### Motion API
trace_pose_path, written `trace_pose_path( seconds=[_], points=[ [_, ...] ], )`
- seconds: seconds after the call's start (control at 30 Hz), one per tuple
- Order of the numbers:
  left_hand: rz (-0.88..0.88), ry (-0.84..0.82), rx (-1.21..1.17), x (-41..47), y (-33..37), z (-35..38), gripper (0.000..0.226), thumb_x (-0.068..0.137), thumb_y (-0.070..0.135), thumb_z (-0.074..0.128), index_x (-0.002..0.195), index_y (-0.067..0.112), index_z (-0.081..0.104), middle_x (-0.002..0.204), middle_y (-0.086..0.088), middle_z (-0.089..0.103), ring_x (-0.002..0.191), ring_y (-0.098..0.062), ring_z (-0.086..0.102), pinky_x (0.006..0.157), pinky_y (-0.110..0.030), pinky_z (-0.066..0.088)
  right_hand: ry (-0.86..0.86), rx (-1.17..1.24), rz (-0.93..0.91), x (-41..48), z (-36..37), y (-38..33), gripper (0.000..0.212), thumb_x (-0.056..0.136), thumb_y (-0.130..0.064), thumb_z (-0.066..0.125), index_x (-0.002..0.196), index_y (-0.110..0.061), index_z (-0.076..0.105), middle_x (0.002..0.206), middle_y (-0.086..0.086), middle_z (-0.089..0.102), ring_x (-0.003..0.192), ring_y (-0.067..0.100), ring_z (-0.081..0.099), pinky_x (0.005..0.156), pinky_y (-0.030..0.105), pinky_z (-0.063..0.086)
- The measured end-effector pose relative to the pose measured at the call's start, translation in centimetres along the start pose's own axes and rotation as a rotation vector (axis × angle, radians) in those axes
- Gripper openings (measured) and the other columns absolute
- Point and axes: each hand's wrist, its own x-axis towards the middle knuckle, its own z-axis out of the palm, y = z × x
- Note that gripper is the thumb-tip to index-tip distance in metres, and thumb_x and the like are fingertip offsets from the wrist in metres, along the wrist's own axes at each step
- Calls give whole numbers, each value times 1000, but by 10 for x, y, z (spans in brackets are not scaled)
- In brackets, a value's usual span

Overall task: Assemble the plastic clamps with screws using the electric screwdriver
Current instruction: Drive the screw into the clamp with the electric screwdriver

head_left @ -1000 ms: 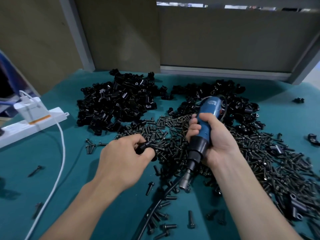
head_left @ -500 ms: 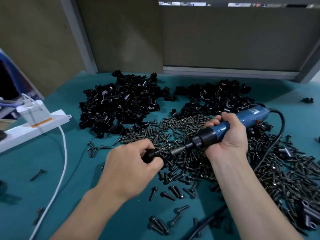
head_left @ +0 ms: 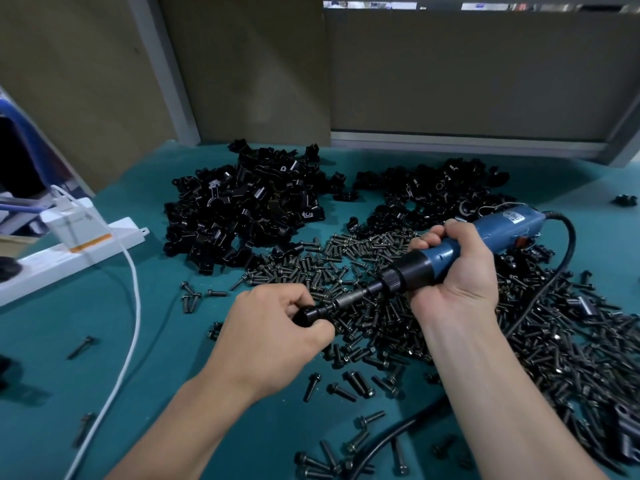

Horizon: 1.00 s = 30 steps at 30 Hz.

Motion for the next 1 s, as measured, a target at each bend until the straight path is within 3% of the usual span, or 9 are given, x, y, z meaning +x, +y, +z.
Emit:
trace_pose_path(
  seconds=[0.4,0.57,0.63,0.73,0.83,1.0],
  points=[
    [-68,-91,-157,3,3,-2,22,67,33,62,65,11,63,46,8,49,38,-9,35,38,-19,25,2,-12,9,-1,-1,6,15,91,1,63,93,-9,52,65,2,57,54,11,53,53,24,51],
    [-127,-106,-315,7,4,-2,32,66,31,64,45,20,42,46,8,33,43,-14,27,47,-24,20,-8,38,26,-1,1,6,15,91,3,61,92,-9,52,66,4,57,53,12,54,54,25,51],
    [-158,-116,-364,8,4,-2,30,64,31,65,43,20,46,48,5,35,44,-15,27,47,-24,20,-16,48,26,-1,1,6,14,92,2,61,92,-9,52,67,4,57,55,12,53,56,26,51],
    [-193,-138,-445,8,5,-2,24,55,37,66,44,18,56,57,-6,38,43,-14,29,46,-22,21,-25,57,39,-1,1,6,12,93,0,62,94,-9,53,68,3,57,55,12,54,56,26,51],
    [-211,-114,-505,8,4,-1,34,48,41,64,51,13,45,59,-8,36,43,-15,26,46,-21,20,-39,77,54,-1,1,6,13,93,0,62,97,-10,54,67,2,57,54,12,53,54,26,50],
    [-195,-109,-535,8,4,0,33,49,40,64,46,24,35,52,-4,34,41,-13,24,45,-19,19,-52,84,59,0,0,6,16,92,1,61,100,-10,53,68,3,57,54,13,53,54,25,51]
  ],
)
